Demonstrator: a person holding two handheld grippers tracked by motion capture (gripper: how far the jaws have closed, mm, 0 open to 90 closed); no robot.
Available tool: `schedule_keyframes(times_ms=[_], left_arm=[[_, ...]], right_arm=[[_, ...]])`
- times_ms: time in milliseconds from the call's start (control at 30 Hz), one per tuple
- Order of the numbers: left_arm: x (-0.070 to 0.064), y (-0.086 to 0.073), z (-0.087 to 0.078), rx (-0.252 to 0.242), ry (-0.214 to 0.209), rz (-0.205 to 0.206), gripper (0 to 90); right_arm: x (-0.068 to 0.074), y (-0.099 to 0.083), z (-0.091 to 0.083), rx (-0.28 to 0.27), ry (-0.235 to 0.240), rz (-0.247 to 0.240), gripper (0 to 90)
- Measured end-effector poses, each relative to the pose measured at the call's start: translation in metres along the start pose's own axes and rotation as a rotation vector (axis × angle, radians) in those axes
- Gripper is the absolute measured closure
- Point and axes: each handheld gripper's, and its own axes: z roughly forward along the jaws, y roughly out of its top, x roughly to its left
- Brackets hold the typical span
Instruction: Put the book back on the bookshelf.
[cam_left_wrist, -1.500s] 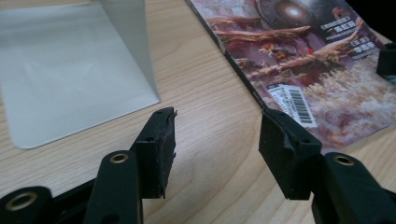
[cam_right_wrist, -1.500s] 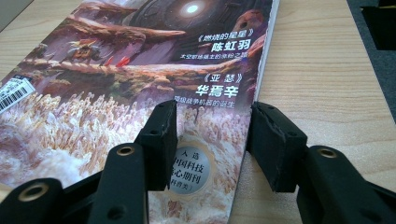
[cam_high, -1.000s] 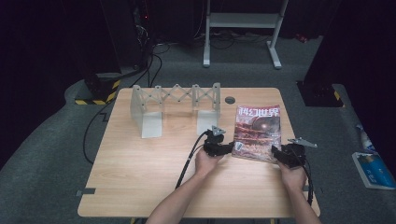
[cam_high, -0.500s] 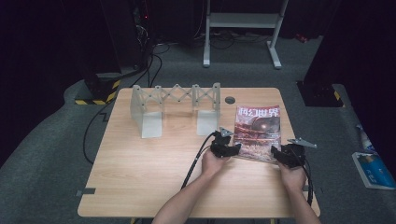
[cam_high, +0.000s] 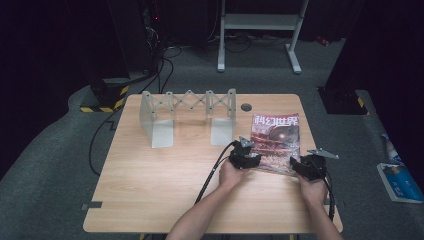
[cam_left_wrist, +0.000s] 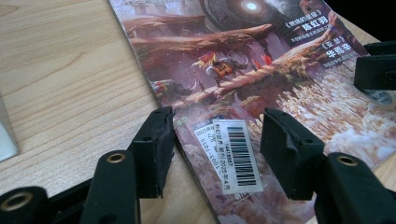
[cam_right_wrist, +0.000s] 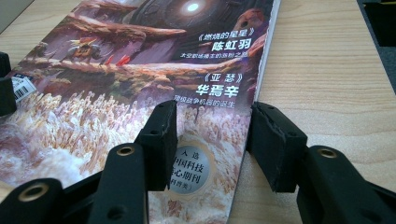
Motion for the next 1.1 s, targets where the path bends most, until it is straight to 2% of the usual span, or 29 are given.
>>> schedule_keyframes(times_ms=[100,300,1100], left_arm=[[-0.001,0.000,-0.001,0.006,0.012,0.024,44.5],[-0.002,-0.001,-0.003,0.014,0.013,0.036,44.7],[-0.003,-0.015,-0.020,0.022,-0.004,0.066,45.0]], right_arm=[[0.002,-0.001,-0.001,0.000,0.000,0.003,51.8],[0.003,-0.002,-0.002,0.008,0.000,-0.001,51.8],[0.014,-0.012,-0.011,0.012,0.015,-0.019,51.8]])
